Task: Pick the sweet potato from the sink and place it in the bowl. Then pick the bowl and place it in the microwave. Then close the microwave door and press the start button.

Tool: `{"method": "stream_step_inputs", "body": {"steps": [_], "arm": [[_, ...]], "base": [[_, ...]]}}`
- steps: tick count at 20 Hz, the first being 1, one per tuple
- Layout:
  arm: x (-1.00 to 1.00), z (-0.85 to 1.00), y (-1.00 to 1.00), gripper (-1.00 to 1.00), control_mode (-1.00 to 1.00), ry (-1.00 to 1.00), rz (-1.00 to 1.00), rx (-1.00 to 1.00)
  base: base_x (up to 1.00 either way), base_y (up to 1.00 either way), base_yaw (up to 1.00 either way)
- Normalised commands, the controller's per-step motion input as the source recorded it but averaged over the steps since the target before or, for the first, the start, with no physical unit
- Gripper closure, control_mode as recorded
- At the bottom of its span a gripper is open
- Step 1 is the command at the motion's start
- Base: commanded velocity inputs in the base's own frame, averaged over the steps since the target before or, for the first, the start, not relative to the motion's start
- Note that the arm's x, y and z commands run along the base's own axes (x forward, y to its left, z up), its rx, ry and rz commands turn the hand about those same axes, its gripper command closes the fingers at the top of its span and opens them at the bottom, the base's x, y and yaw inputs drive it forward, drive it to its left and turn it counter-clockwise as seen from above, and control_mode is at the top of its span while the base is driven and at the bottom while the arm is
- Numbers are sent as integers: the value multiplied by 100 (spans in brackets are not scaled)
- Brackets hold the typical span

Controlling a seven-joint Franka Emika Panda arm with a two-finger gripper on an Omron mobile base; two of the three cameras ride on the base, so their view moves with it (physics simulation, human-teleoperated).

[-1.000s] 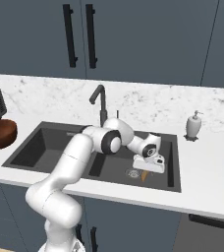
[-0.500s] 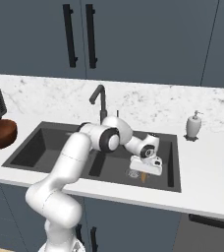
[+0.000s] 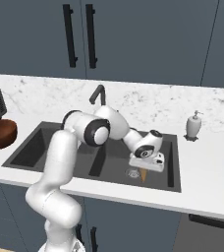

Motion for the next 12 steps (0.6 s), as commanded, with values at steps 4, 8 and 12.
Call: {"method": "stream_step_inputs", "body": {"steps": [4,8,12], "arm": [[-62,71,14,100,-100,-39,2,1],[-55,92,16,100,-100,-26,0,9],[-41,100,19,100,-100,-17,0,16]], "base": [[0,0,0],[0,0,0],[0,0,0]]}}
